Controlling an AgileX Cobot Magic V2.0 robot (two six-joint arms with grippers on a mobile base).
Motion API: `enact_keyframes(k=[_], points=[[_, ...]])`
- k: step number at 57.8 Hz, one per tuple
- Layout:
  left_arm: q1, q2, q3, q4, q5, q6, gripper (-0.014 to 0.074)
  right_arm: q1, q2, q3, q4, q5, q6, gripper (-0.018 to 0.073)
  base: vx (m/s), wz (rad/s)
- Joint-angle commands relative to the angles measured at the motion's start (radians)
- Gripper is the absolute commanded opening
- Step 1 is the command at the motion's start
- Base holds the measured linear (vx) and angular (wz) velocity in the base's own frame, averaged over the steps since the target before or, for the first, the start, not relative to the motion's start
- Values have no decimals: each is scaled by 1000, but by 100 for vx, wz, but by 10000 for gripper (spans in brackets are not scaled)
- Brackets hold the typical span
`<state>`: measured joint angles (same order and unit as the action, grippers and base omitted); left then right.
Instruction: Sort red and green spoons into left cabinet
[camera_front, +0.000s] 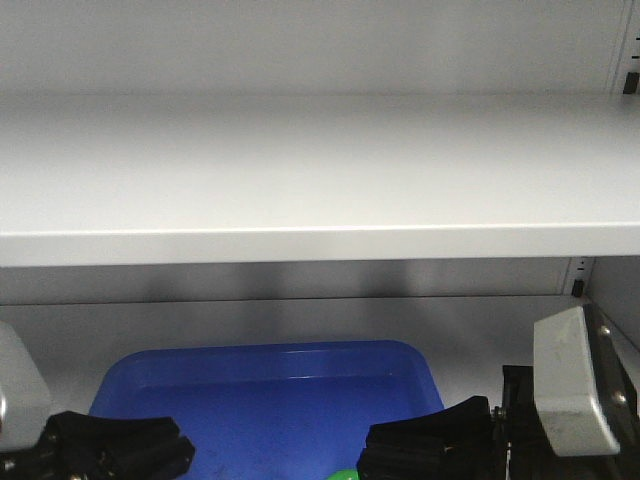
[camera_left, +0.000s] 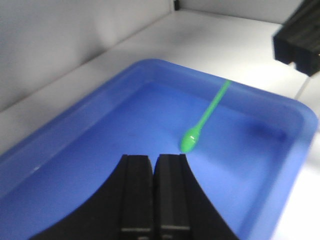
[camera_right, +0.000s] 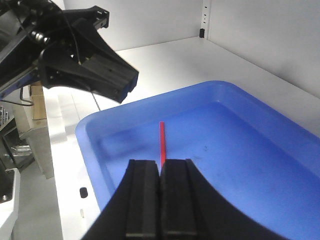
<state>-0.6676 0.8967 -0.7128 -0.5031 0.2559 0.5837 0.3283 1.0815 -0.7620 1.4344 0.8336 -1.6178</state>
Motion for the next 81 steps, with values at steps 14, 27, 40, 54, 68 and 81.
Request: enact_keyframes(k=[14,27,40,54,68,81], points=[[0,-33,-29,389,-126,-482,-1,-2,-18,-26,54,15,-4,-3,0,0],[1,-9,-29,407,-193,-463,-1,-2,-18,-26,54,15,-4,-3,0,0],[153,-140,-29,428,-164,-448,-1,-2,-18,-26,54,15,-4,-3,0,0],[364,-339,-27,430,27,-379,-1,-2,-18,-26,54,15,-4,-3,0,0],[472,-492,172,409,-120,-379,-1,-2,-18,-26,54,15,-4,-3,0,0],[522,-664,560,393,-441,-380,-1,-2,-18,-26,54,15,-4,-3,0,0]])
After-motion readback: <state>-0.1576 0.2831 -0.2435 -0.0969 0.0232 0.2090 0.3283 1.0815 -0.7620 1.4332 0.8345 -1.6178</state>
